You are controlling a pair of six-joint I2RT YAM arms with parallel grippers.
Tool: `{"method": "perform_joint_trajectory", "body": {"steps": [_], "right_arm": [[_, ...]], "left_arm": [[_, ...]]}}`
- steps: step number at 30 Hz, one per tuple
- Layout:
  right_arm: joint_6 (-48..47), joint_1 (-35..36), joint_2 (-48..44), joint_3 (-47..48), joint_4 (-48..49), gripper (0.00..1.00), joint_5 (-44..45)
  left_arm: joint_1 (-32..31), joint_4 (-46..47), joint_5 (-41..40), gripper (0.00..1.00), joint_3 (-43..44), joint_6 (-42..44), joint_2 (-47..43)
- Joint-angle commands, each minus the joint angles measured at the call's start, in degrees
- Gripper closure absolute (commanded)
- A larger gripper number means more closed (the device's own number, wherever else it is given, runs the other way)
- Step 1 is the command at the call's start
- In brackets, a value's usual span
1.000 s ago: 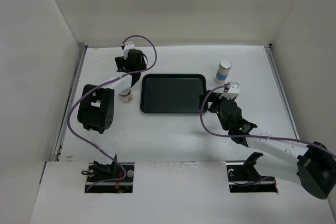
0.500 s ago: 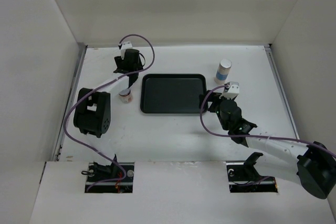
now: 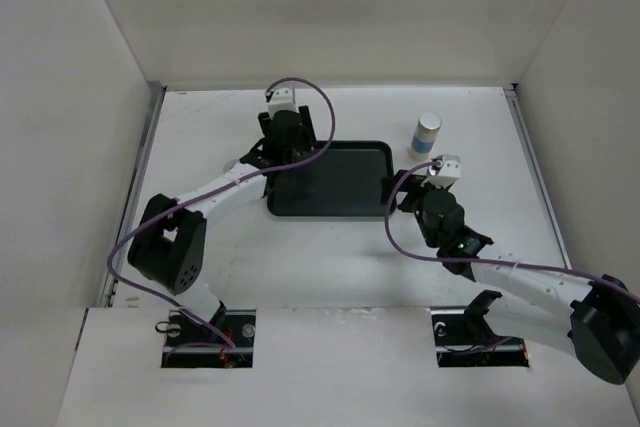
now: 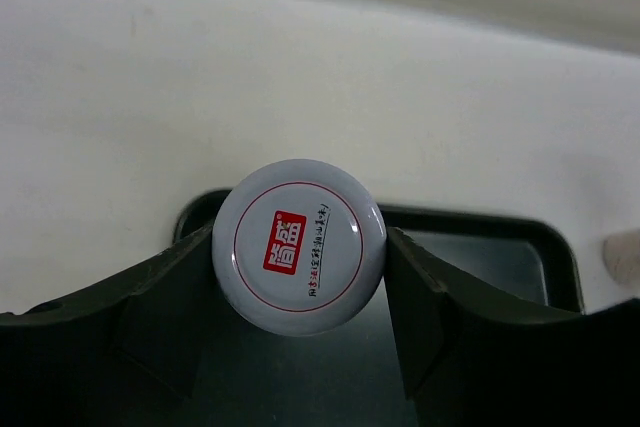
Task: Organize the condiment bottles
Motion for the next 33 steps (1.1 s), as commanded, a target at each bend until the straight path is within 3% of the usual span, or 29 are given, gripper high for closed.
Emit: {"method": "perform_joint_trajectory", "body": {"steps": [1,6,13,17,19,21,22,25,28,30,32,33], "right_arm": [[0.5,-0.4,-1.5,0.7,3.4,0.01,0.0],[0.6,-1.2,-1.6,0.6,3.2,0.01,0.0],[0.2,-2.1,-0.3,1.4,2.8,0.0,0.2],[-0.2,-2.0,-0.1,5.3,-0.1,0.0,0.2],[0.0,-2.0,1.1,8.4,-1.6,0.12,-0.7],[-0.9,-2.4,3.0,12.2,-3.6,0.42,-1.3],[-1.5,-3.2,4.1,14.5,-5.1,0.57,-1.2],[-2.6,-6.8,7.7,21.0,-10.4,0.74,-0.7],[-4.0,-11.6,12.3,28.3,-17.2,0.67,-0.7],[-5.2,-14.9,15.5,32.0,-19.1,0.42,-0.5],[-6.2,-18.1,18.8,34.9,-20.0,0.14,-0.4],[-6.8,-19.5,20.4,36.2,-20.5,0.06,-0.4]], "left_arm": [[-0.6,6.5,0.2,0.64,-0.8,-2.2,2.0],[-2.3,7.6,0.7,0.6,-1.1,-2.3,5.6],[-3.9,8.8,0.0,0.12,-4.6,-1.7,5.7],[-4.5,12.7,-1.0,0.0,-10.1,-2.4,-1.3],[-4.6,17.0,-0.2,0.0,-14.1,-3.1,-6.4],[-4.6,20.8,1.1,0.0,-18.4,-3.2,-12.0],[-4.8,22.0,1.3,0.04,-20.6,-3.6,-14.9],[-6.6,23.7,2.5,0.23,-26.6,-4.3,-22.4],[-8.1,24.2,5.4,0.55,-31.7,-6.0,-27.4],[-9.7,24.7,7.9,0.64,-35.0,-8.7,-29.5],[-11.3,28.2,10.9,0.67,-38.6,-10.7,-30.2],[-11.8,30.8,12.4,0.67,-40.5,-11.0,-30.1]]}}
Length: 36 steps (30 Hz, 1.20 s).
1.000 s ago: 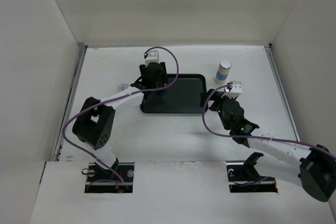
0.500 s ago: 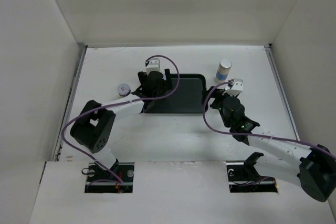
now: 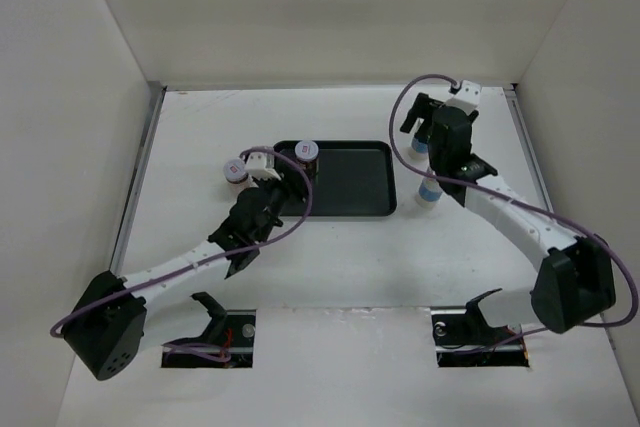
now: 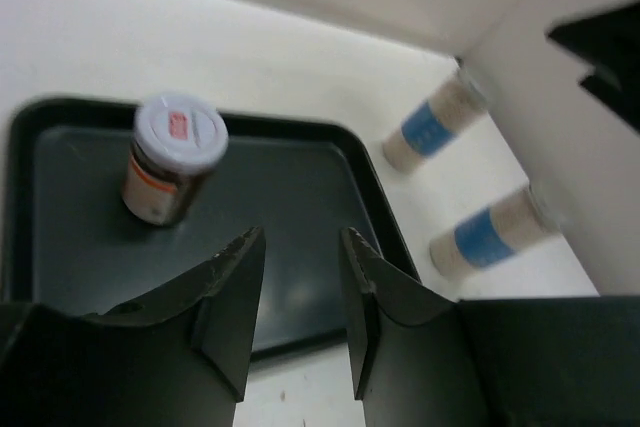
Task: Organize the condiment bottles
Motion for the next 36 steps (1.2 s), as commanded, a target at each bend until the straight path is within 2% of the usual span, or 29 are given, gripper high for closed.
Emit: {"method": "perform_joint_trajectory", "body": {"steps": [1,6,16,17,21,23,26,30,36], "right_arm": [[-2.8,-4.2,4.8,5.3,-5.3,0.01,0.6],[-5.5,-6.8,15.3,14.8,-11.3,0.0,0.6],[-6.6,-8.9,27.8,24.0,-14.4,0.0,-1.0],[-6.2,-9.1,28.3,24.1,-14.3,0.05,-1.1],[-5.9,-9.3,27.6,23.6,-12.7,0.43,-0.7],[-6.4,-9.1,24.3,21.4,-8.7,0.52,0.5],[-7.8,-8.4,17.3,18.3,-2.9,0.54,2.2],[-8.1,-4.6,11.6,16.6,-2.5,0.53,2.2],[-7.4,4.0,12.6,15.3,-1.8,0.52,-1.8]], "left_arm": [[-1.8,8.9,7.0,0.67,-6.0,-3.8,0.2],[-1.7,16.7,10.8,0.61,-9.4,-4.9,2.2],[-1.1,17.2,11.4,0.56,-9.5,-6.0,4.7],[-0.9,17.2,11.7,0.56,-9.4,-6.1,5.2],[0.8,18.2,12.9,0.56,-9.6,-7.6,6.6],[1.9,19.1,13.0,0.56,-10.1,-8.2,7.0],[2.9,19.8,13.0,0.56,-10.5,-9.2,7.3],[2.9,20.0,13.3,0.56,-10.2,-9.3,9.0],[3.3,20.6,13.2,0.56,-10.1,-9.5,10.5]]}}
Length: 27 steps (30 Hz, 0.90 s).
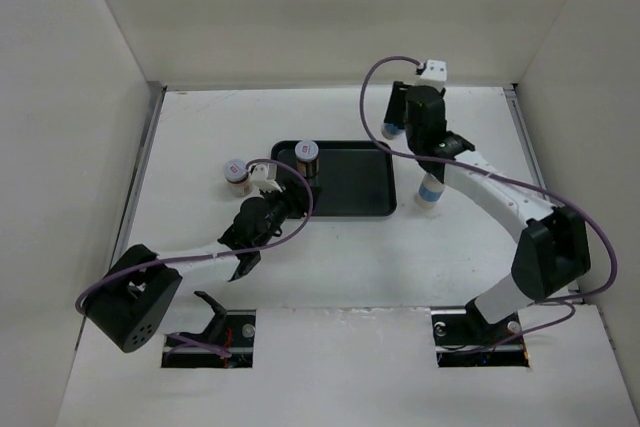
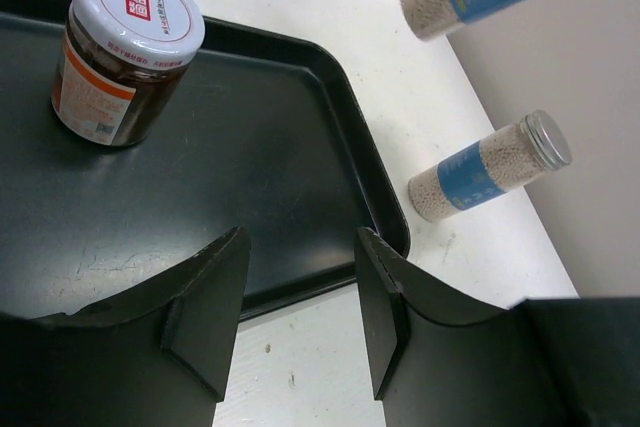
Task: Organize the condiment bottles
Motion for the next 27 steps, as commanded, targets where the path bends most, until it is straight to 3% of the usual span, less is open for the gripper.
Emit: {"method": "perform_joint_trajectory", "body": {"steps": [1,10,11,14,18,22,27], "right_arm": [[0.4,4.8,1.8,0.6,6.1,0.52,-2.6],[0.5,9.8,11.9,2.5,7.3,0.45,-2.5],[0.6,9.9,12.4,2.5,7.2,0.43,-2.5],[0.7,10.6,13.0,2.1,7.3,0.16,-2.0],[0.7,11.4,8.0,-0.4,7.9,0.0,-1.1],[0.5,11.4,-1.9,-6.6,8.8,0.0,1.3],[2.9,9.3,-18.2,-21.0,7.5,0.0,11.4]], "left_arm": [[0.7,4.2,0.8,0.56,-0.6,-0.9,0.0],[1.5,4.3,0.8,0.56,-1.1,-0.9,-0.8],[1.4,4.3,0.8,0.56,-1.1,-0.7,-0.8],[1.7,4.3,0.8,0.56,-1.2,-1.0,-0.8],[1.2,4.1,0.3,0.56,-1.1,-0.3,-1.1],[1.1,4.3,0.3,0.56,-1.1,-0.6,-0.6],[1.0,4.3,0.6,0.56,-1.1,-1.1,-0.2]]}}
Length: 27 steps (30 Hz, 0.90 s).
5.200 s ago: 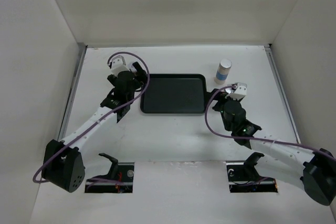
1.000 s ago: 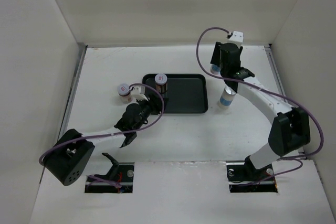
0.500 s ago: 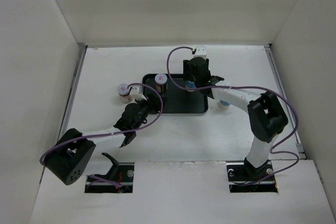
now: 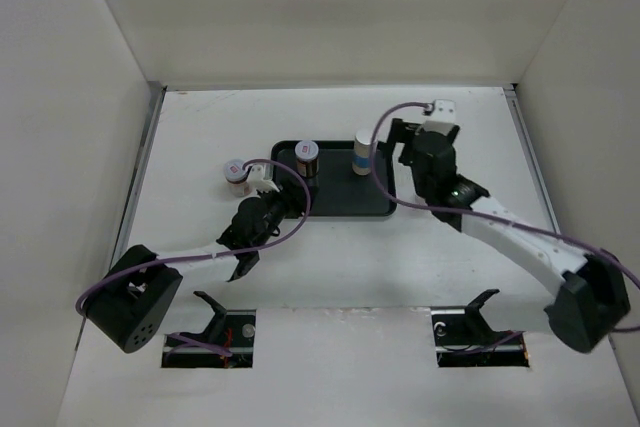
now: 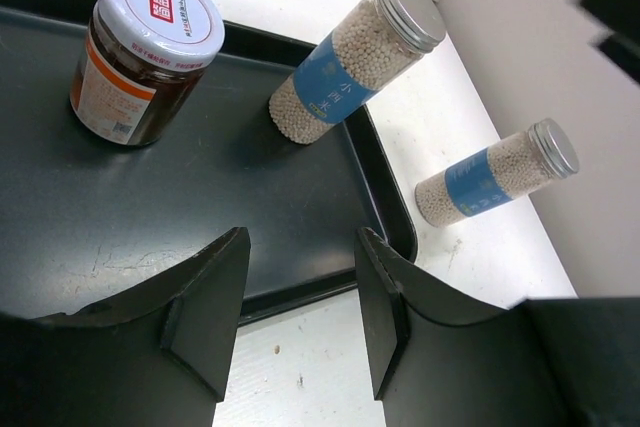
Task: Organize the condiment bottles
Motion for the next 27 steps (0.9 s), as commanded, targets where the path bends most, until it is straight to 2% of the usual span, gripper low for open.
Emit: {"method": "perform_joint_trajectory", "body": {"steps": [1,4,7,11,16,19,22,24,27], "right_arm": [[2.9,-2.5,-10.2,-8.0,0.8,0.0,10.9],[6.4,-6.2,-15.3,-13.0,-4.5,0.0,13.4],[9.3,-9.1,-14.6,-13.2,-9.5,0.0,8.4],[11.4,-11.9,-10.7,-13.2,-8.6,0.0,2.2],[11.1,-13.8,-5.9,-11.9,-5.6,0.0,-1.5],[10.6,-14.1,-3.9,-11.0,-5.3,0.22,-1.8],[10.5,-14.0,-6.2,-11.0,-5.6,0.45,-0.2],[9.0,-13.1,-9.9,-10.5,-5.8,0.53,2.6],[6.5,-8.6,-14.2,-8.6,-5.9,0.54,4.3]], "left_arm": [[-0.2,3.6,0.3,0.56,-0.3,-0.5,-0.4],[-0.3,3.6,0.0,0.55,-0.3,-0.1,-0.5],[0.0,3.9,0.0,0.55,-0.6,-0.7,-0.9],[-0.2,3.9,0.3,0.55,-0.9,-0.7,-2.0],[0.3,3.9,-0.1,0.55,-1.7,-0.5,-4.4],[0.6,4.1,-0.2,0.55,-2.6,-0.6,-7.0],[0.7,6.1,-2.3,0.56,-5.0,-0.2,-11.9],[1.0,6.8,-4.3,0.55,-6.9,-0.2,-17.2],[1.4,6.1,-7.2,0.54,-8.8,0.0,-25.4]]}}
